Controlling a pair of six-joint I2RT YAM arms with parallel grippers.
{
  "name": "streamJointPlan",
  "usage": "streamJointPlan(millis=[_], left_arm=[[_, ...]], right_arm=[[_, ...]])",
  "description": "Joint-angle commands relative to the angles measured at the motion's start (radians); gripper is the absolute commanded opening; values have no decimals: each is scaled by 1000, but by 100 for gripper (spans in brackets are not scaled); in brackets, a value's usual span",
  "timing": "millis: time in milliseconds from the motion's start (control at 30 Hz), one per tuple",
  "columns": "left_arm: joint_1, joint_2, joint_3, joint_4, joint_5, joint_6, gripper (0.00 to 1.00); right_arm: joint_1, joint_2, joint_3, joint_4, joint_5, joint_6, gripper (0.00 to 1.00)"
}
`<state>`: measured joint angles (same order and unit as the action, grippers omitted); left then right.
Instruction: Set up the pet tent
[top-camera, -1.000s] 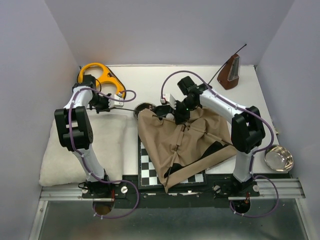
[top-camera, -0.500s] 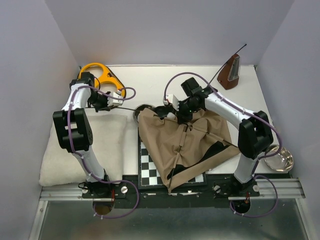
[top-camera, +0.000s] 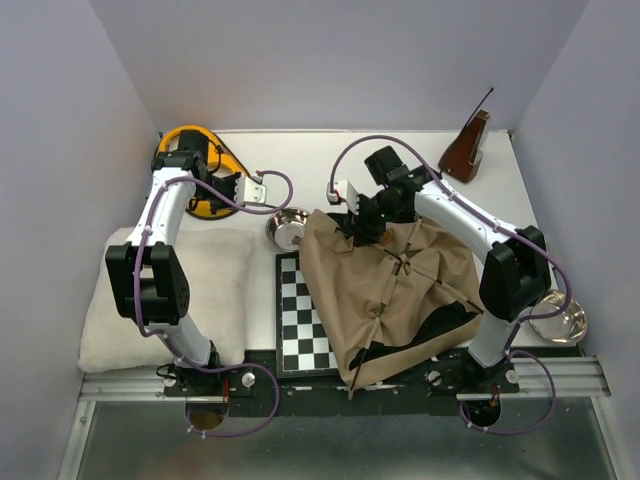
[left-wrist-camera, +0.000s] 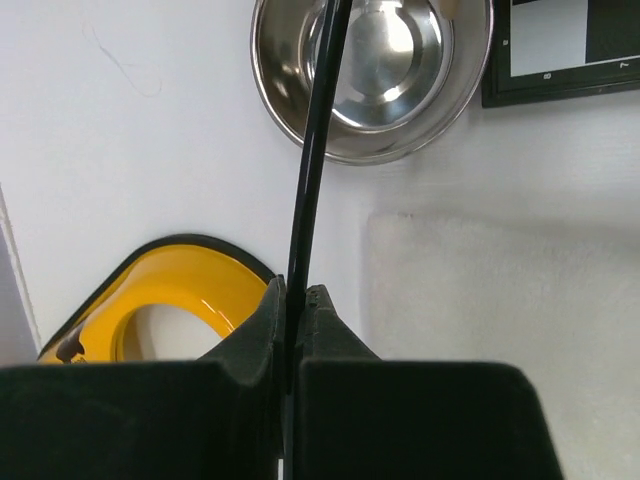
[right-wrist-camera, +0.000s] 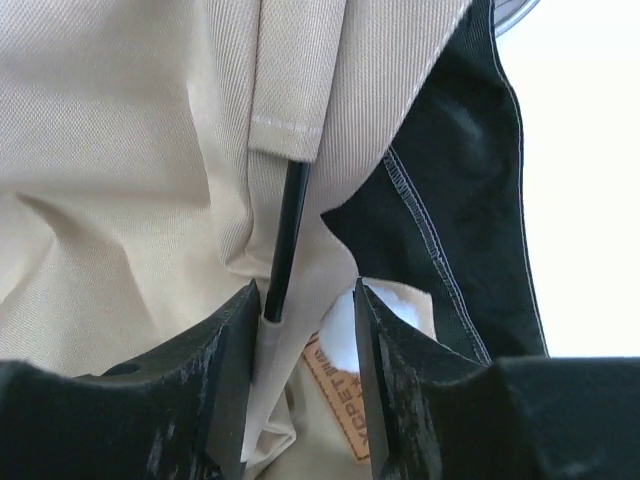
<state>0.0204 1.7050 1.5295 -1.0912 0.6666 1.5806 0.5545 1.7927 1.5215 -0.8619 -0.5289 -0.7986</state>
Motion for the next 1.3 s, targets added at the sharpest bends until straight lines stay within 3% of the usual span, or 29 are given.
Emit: streamJointPlan(millis=[0, 67, 133, 200, 400, 1033, 1267], left_arm=[[-50, -45, -2, -22, 151, -36, 0], [-56, -50, -8, -16, 157, -42, 0], [-62, -61, -22, -3, 168, -57, 0], [-79, -77, -46, 17, 169, -68, 0], [-178, -146, -135, 197, 185, -203, 0], [-530, -255, -285, 711, 226, -677, 0], [-570, -265, -305, 878, 212, -861, 0]], right_arm=[[-1, -42, 16, 3, -42, -1, 43], [-1, -49, 14, 4, -60, 1, 10], [-2, -59, 28, -2, -81, 7, 1], [-2, -76, 51, -9, -118, 12, 2], [-2, -76, 167, -83, -224, 33, 20], [-1, -73, 264, -80, -345, 116, 25], [-1, -64, 263, -94, -344, 111, 21]])
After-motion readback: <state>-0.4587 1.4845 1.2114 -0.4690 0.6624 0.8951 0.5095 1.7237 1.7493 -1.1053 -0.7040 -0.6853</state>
